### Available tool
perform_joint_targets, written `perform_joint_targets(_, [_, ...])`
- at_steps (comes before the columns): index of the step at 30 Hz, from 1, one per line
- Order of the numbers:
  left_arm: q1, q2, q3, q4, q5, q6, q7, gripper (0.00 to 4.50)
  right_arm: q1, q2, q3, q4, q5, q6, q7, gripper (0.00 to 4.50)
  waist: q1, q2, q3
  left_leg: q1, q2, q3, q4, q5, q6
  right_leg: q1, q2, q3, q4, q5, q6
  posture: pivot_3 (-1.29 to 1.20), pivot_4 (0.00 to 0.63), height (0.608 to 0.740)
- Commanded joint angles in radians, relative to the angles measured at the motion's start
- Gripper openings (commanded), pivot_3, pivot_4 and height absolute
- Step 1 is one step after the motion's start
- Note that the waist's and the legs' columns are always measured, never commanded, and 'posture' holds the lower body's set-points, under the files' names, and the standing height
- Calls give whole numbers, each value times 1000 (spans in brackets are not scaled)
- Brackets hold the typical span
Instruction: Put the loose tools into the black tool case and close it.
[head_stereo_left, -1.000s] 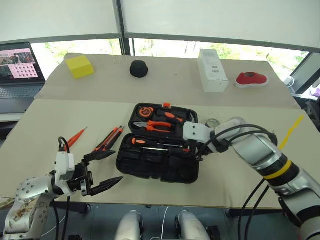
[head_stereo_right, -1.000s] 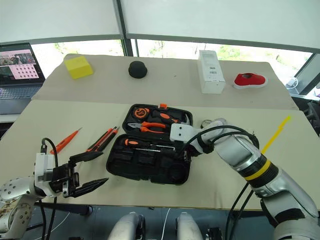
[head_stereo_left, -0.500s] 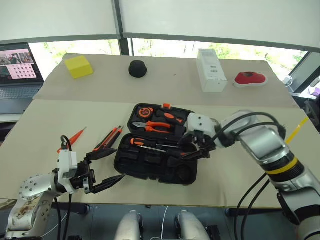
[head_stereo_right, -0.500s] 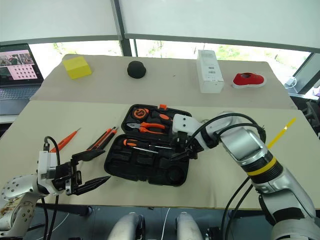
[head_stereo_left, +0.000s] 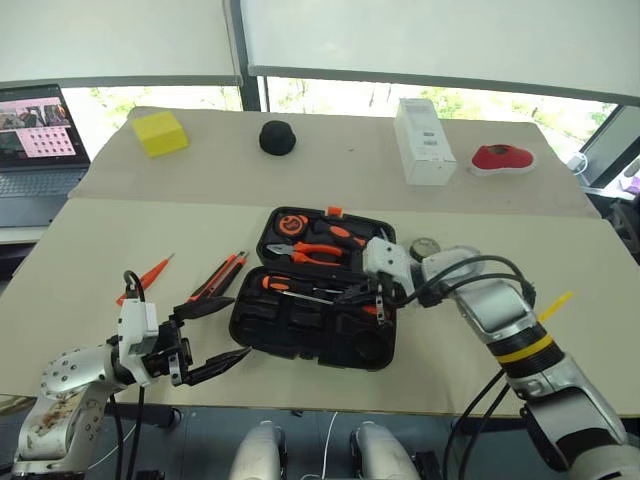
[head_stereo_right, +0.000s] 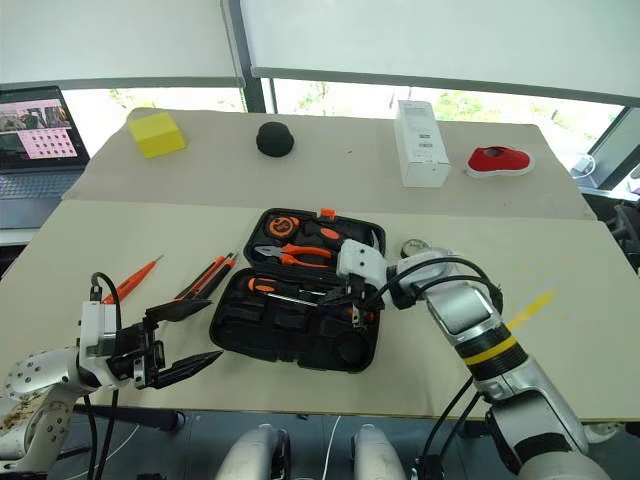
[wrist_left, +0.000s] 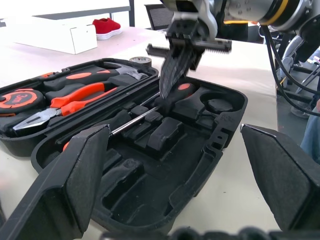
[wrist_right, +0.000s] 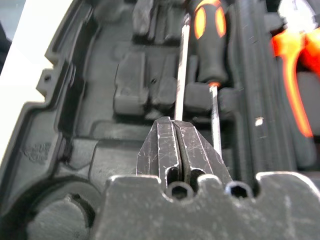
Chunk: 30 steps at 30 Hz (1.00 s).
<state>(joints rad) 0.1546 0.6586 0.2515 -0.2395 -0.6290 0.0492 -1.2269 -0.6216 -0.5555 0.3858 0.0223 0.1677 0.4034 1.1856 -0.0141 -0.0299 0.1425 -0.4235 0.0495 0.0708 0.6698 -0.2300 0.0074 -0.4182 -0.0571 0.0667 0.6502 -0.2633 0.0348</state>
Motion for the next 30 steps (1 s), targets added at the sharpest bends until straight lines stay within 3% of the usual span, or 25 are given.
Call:
perform_joint_targets(1, [-5,-1,4,-17,-5,-6,4,4500,14,0,35,34,-58,-49,-9,43,-1,0,0,0,0,0,0,0,0,0,0,0,0,0,0,0,150,740])
perform_joint_targets(9, [6,-2,7,-23,-1,-4,14,4500,-5,29,60,67,-94,-1,-28,43,-3,-1,-1,13,1,1,-1,0,0,13,1,0,-1,0,0,0,150,740])
perform_joint_targets(14, [48,-6,56,-30,-22,27,74,4500,21,40,-90,-43,59,83,-21,43,-3,-1,-1,18,1,1,-1,0,0,16,1,0,-1,0,-1,0,150,740])
perform_joint_targets(18, [119,-15,174,-5,-35,54,167,4500,141,-35,-259,-143,191,18,42,968,4,-1,0,13,1,-1,-1,0,0,13,0,0,-1,0,-1,0,150,740])
perform_joint_targets(24, [275,-37,399,87,7,73,323,4500,385,-39,-532,-190,332,-204,72,2999,1,-3,0,13,0,-5,-2,-1,0,14,-1,-1,-3,-1,0,0,150,740])
perform_joint_targets(25, [298,-45,439,109,5,70,342,4500,429,-31,-566,-185,335,-265,75,3480,-1,-3,0,13,1,-5,-2,-1,0,14,-1,-1,-3,-1,0,0,150,740])
perform_joint_targets(28, [342,-56,507,158,4,83,391,4500,519,-1,-632,-187,374,-369,90,4383,-5,-3,0,14,1,-4,-3,-1,0,14,-1,-1,-4,-1,0,0,150,740])
perform_joint_targets(30, [350,-65,556,215,13,97,457,4500,587,15,-666,-178,367,-440,86,4480,-3,-3,0,16,1,-3,-3,-1,0,15,-1,0,-3,-1,0,0,150,740])
